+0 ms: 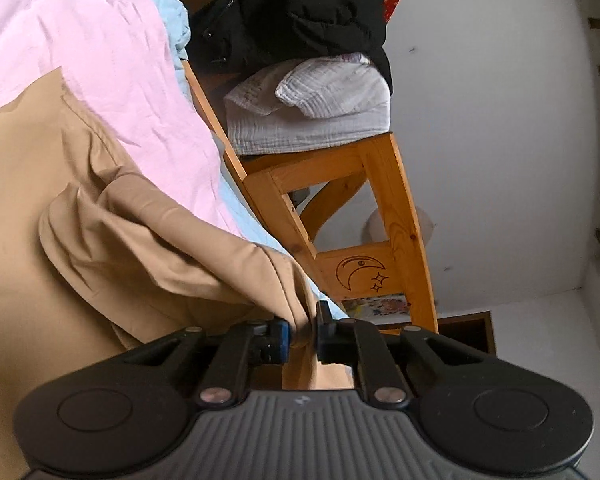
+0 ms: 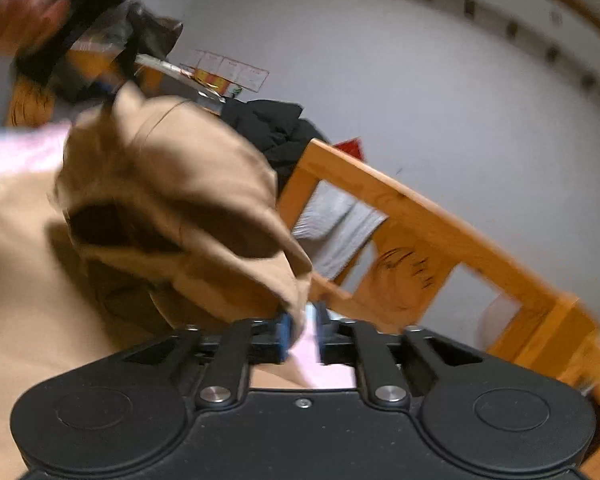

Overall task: Fold large clothes
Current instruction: 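Grasp the hem edge with the left gripper while the right gripper holds the hem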

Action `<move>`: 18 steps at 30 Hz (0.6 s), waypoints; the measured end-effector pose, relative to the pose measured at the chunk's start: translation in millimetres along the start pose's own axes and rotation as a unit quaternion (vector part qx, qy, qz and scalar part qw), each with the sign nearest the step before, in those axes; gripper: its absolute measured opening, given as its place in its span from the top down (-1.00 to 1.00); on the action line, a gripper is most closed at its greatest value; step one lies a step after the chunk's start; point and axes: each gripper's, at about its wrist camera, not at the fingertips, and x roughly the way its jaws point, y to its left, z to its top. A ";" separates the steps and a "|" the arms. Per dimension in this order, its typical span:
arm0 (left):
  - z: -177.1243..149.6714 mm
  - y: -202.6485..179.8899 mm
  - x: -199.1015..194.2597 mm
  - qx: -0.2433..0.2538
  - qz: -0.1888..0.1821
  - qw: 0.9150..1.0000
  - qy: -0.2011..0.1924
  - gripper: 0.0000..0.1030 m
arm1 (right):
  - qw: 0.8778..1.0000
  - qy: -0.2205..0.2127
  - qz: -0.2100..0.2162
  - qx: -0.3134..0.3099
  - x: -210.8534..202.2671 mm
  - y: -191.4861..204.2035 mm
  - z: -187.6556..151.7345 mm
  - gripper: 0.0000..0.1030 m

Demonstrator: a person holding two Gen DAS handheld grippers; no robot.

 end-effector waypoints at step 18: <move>3.0 -12.0 1.0 0.007 0.029 0.999 0.030 0.85 | 0.943 -0.120 0.038 -0.308 -17.5 107.5 -1.6 0.90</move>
